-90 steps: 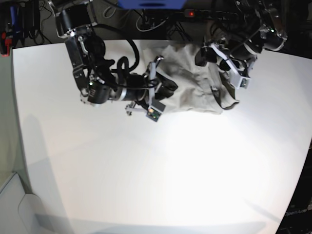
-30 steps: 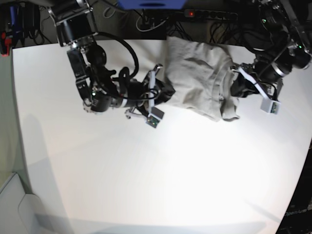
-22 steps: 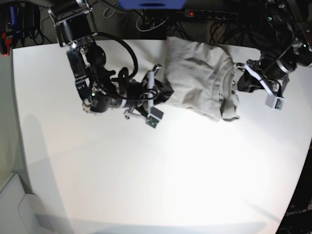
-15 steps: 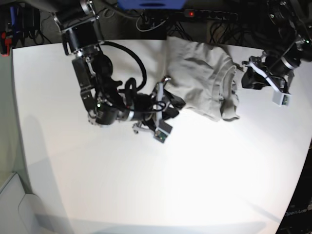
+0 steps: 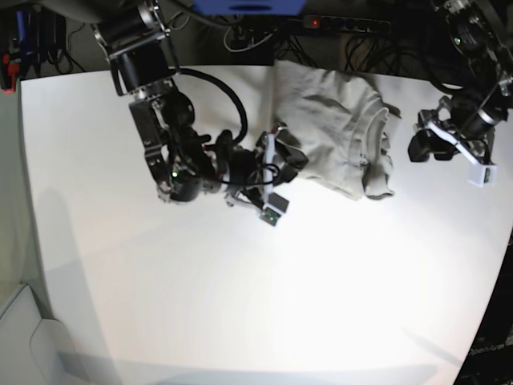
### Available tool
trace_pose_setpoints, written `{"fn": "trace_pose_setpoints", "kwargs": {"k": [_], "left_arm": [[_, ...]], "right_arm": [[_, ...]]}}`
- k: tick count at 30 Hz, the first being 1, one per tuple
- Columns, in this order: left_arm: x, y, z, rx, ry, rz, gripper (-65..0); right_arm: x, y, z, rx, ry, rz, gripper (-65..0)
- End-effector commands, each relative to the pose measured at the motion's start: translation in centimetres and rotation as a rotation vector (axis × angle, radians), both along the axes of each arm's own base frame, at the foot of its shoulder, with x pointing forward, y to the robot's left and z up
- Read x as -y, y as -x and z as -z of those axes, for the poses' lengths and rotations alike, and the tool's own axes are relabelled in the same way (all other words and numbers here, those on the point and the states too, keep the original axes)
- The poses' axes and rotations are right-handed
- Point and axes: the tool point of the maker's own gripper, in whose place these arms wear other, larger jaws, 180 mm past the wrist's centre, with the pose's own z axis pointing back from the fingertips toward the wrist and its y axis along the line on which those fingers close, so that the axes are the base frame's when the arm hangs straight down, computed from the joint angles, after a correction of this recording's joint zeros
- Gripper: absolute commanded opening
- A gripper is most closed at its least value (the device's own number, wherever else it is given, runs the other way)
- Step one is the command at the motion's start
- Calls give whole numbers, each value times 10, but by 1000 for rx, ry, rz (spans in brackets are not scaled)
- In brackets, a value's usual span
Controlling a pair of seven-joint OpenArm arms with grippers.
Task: Layout the t-shirt on the table in an organized manner, then fold the t-shirt properly
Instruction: 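Pull the shirt edges with both grippers to flatten the bundle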
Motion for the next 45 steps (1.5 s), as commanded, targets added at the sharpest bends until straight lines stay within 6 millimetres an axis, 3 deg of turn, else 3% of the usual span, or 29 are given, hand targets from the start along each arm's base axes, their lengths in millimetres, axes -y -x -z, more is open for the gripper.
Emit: {"fn": "trace_pose_setpoints", "kwargs": {"k": [1,9,14,20,25,34,37,42,45], "left_arm": [[-1,-3,-2,12,15,-5,-307],[-1,2,33,-118,-73,1,-335],[19,3,49,-182,-158,76,-518],[26,-4,58,-214,-191,114,-650],[24,-9,68,-216,-191,105,-647],[24,-1,86,-259,-161,98,-647],[24,-1,86,-260,-160,98,-647],[24,3,88,-256,-160,96,-647],[36,7,93,-266,-159,137,-647]], "right_arm": [[-8,-11,-23,53,-63,11,-440],[7,-7,-16,53,-32,19,-440],[9,-7,-15,53,-27,19,-440],[9,-8,-16,56,-27,19,-440],[9,-8,-15,55,-28,21,-440],[3,-10,-21,64,-45,18,-436],[0,-19,-29,88,-42,9,-434],[1,-36,-44,137,-38,7,-365],[-1,-41,-51,156,-42,6,-353]]}}
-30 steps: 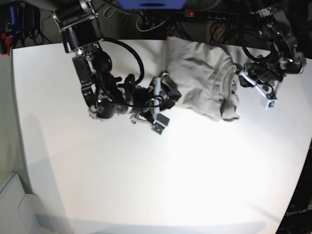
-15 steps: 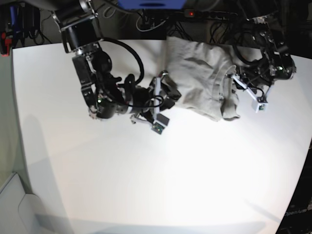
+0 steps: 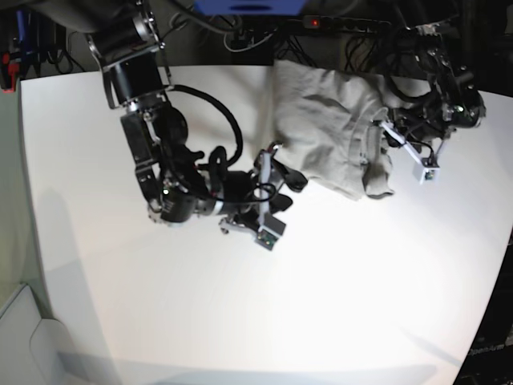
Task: Layout the t-shirt on the table in an organized manner, then fold the t-shirt properly
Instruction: 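Pull the shirt edges with both grippers to flatten the bundle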
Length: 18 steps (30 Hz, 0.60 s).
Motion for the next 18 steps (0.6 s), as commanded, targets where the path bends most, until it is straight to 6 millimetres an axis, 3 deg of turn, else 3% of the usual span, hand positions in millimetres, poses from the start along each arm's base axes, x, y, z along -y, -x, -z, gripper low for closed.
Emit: {"fn": "trace_pose_setpoints", "kwargs": {"k": [1,5,11,18], "left_arm": [[7,6,4,-34,-5,31,-647],[14,9,7,-42,2,47,-647],[17,11,9,-48,3,55,-647],[16,16,11,-58,2,54,-647]], "right_arm": [[-10,-11,-23,45,-59,2,-352],[-22,-7,-27,49,-80,-19,-352],[-49,5,-1,-45,-94,-69,-352],[-55,4,4,-66,-137,-51,-356]]}}
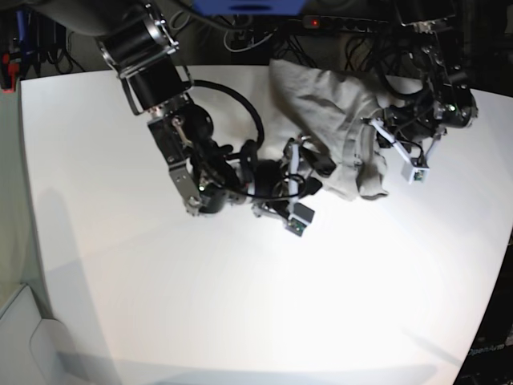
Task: Layout the t-shirt on the table in an organized manner, then fold the t-shirt properly
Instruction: 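Pull the shirt edges with both grippers to flatten the bundle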
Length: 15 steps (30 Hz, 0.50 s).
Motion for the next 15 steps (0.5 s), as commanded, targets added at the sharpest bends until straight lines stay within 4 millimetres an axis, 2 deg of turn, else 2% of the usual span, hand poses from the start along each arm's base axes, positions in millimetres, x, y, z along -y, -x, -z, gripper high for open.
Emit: {"fn": "trace_pose_setpoints", "kwargs": {"k": [1,4,10,15], "left_arm": [[-1,15,9,-71,-22,17,-647],[-2,16,9,-72,-22,17,-647],[-2,16,9,-71,-24,17,-647],[-3,16,9,-71,-24,16,-647]], "right_arm": [[-9,-12,-22,38,-63,11,-356],[-9,-12,-22,39,-66,14,-377],[-7,-12,-20,38,-59,14,-533],[-1,-13,-17,39,-45,16,-571]]}}
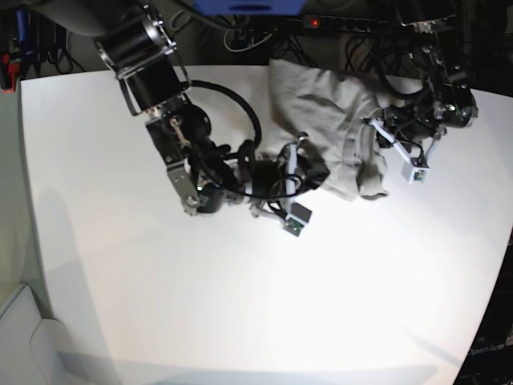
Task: Layout the t-shirt on the table in an organized manner, then fold the t-shirt properly
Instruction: 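Pull the shirt edges with both grippers to flatten the bundle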
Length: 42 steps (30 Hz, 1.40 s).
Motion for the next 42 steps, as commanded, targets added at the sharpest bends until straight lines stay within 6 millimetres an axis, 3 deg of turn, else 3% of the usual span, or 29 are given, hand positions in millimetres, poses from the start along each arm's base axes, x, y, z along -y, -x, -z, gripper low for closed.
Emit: {"fn": "trace_pose_setpoints", "kwargs": {"k": [1,9,20,25,28,35,42], "left_arm": [[-2,16,9,-71,-23,17,-647],[-3,17,10,-74,-25,19,-647],[-1,18,10,-57,-21,19,-647],[0,18,10,-48,-18,15,-647],[0,19,11,-52,-19,17,-647],[-1,22,13,-58,-19,15,-647],[-2,23,13,-59,-19,11,-647]], "right_arm": [[-6,-11,-18,35,-47,9,-577],[12,-25,18,-62,-5,65,-600],[28,-42,-18,77,32,40,-610],[36,-38,-16,81,46,41,-609],[33,-34,-11,62,65,28,-580],[19,-29,-15,50,56,7,-366],[14,-26,-4,7,57,5,-368]]}}
